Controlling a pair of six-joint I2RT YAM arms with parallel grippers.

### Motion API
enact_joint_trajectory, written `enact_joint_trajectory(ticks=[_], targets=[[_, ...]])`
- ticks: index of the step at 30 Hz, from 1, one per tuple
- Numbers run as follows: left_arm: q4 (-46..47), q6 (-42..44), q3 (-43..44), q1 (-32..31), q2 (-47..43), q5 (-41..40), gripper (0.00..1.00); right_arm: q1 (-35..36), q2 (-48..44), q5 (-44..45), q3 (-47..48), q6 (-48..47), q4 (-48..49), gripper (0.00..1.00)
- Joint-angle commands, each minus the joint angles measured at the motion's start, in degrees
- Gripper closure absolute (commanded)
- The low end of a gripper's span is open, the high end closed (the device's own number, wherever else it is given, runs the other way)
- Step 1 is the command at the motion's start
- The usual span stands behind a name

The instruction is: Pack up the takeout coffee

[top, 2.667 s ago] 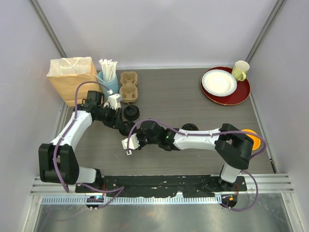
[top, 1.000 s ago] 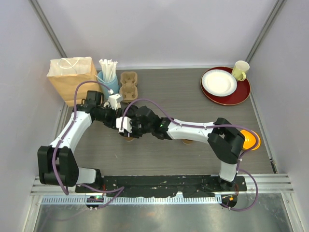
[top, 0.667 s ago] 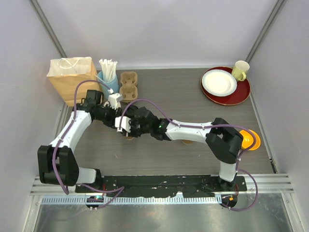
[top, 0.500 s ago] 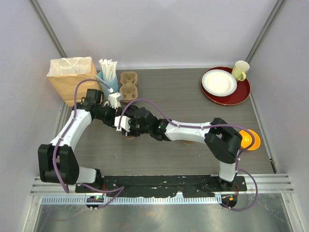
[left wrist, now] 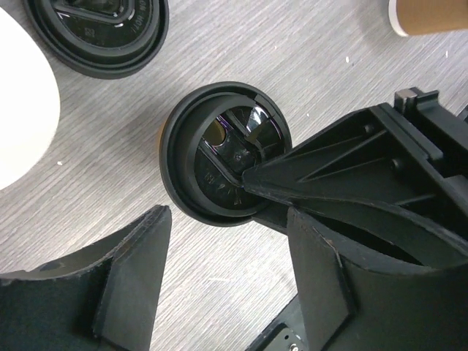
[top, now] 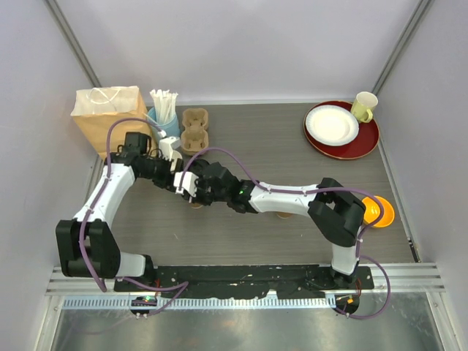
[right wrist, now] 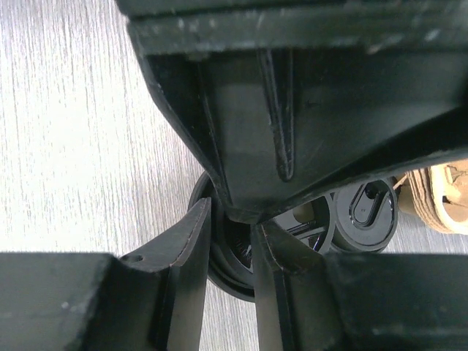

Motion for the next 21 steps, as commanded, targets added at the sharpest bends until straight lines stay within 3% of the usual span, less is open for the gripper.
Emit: enact_joint_trajectory(ticks=[1,8,11,21], targets=[[0.8,-2.2,2.7,1.2,-3.3,3.7,0.29,-1.5,5.9,3.9,-4.4,4.3,-15.8,0.70],[3.7,-12.3,1.2,4.5,-4.9,3.2,0.27,-2.3,4.8,4.4,-5.3,9.0,-13.9,0.72],[4.9,-18.2,-0.9,6.3,-5.8,2.8,0.32,-2.2,4.1,7.1,-5.8,13.3,-12.2,0.72],[6.5,-23.0,-2.7,6.3,-6.1,4.8,0.40,-1.6,-0.2,16.8,-8.2,23.9,-9.5,0.72]])
